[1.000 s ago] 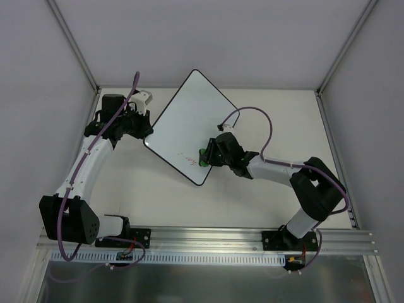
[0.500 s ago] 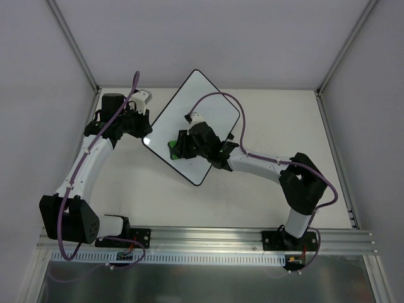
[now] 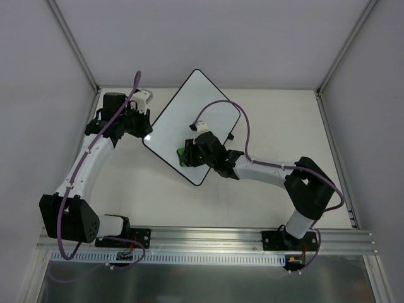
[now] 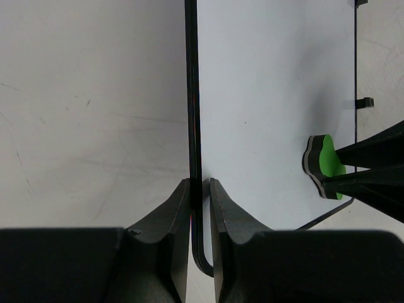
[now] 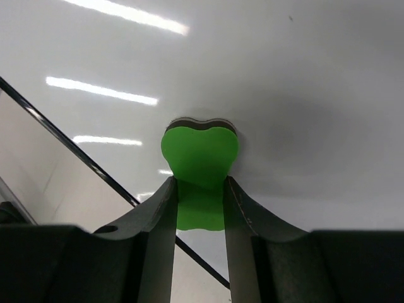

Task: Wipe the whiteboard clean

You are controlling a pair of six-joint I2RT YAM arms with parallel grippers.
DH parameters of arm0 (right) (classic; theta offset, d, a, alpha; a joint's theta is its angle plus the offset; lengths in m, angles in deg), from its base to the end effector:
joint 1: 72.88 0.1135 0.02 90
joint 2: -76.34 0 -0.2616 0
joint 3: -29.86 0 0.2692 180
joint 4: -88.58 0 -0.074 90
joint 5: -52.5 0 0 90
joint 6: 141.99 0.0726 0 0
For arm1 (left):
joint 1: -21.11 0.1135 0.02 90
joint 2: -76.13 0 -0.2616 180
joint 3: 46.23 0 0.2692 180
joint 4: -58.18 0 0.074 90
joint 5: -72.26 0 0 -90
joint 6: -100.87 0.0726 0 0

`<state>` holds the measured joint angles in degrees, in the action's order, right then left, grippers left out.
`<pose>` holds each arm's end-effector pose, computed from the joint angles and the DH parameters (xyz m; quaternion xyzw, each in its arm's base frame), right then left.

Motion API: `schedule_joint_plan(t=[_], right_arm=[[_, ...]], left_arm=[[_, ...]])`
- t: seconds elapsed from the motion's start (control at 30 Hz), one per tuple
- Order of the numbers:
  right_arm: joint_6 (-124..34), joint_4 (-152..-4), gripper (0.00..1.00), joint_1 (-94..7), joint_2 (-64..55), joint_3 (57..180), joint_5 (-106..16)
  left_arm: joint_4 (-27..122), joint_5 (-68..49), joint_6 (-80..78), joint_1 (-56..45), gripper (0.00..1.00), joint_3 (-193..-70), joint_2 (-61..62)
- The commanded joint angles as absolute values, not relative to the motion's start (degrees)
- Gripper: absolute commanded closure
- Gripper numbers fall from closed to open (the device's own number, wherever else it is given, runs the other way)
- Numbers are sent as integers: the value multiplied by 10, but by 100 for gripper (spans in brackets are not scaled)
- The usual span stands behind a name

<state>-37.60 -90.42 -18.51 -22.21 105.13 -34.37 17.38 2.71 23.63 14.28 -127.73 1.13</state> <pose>0.2594 0.3551 0.2056 -0.2731 0.7942 0.2873 0.4606 0.3317 -0.0653 0.3166 0.2297 0.8433 -0.1330 0.4672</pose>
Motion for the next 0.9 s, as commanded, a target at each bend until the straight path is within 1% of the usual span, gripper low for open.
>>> schedule_joint_plan(t=[0.0,0.2,0.33,0.53,0.6,0.73,0.83,0.87], right_arm=[[-401,-865,100,-186,-209,987,-285],[-379,-865,100,-211,-180,921,-261],[-369,-866,100,-232,-164,899,-263],[-395,-863,100,-242,-110,907,-292],[-395,-840,100,-249,-91,917,-285],[-396,-797,100,-295,-45,919,-240],[-384,-741,99,-365,-27,919,-209],[-381,-717,99,-403,-26,919,-202]], left_arm=[[184,43,232,130,100,-1314,14],[181,44,232,130,100,-1317,11],[179,45,233,130,100,-1316,10],[177,45,238,131,100,-1316,6],[177,41,239,130,100,-1315,5],[177,41,242,130,100,-1314,5],[177,41,246,130,100,-1314,5],[177,40,247,130,100,-1313,5]])
